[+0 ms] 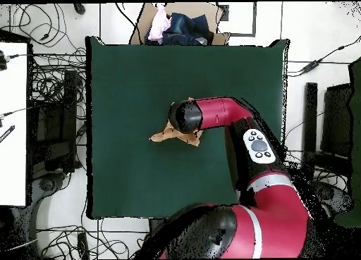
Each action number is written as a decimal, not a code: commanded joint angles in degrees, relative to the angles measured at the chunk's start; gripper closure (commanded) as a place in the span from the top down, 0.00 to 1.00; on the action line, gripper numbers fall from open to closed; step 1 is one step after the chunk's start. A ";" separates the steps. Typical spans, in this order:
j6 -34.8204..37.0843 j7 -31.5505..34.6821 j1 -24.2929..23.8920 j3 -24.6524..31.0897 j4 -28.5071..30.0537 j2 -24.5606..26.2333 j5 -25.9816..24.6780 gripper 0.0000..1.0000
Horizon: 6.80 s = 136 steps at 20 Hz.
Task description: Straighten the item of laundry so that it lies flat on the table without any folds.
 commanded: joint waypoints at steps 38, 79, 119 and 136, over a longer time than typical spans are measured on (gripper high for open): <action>2.28 12.76 1.79 -6.26 31.02 -19.35 20.86 0.00; 33.27 12.16 1.35 -10.13 28.95 -38.80 26.80 0.00; 65.51 17.12 9.87 -8.84 -21.66 -12.96 23.36 0.00; 70.08 14.58 11.16 -11.07 -29.50 -10.81 22.49 0.00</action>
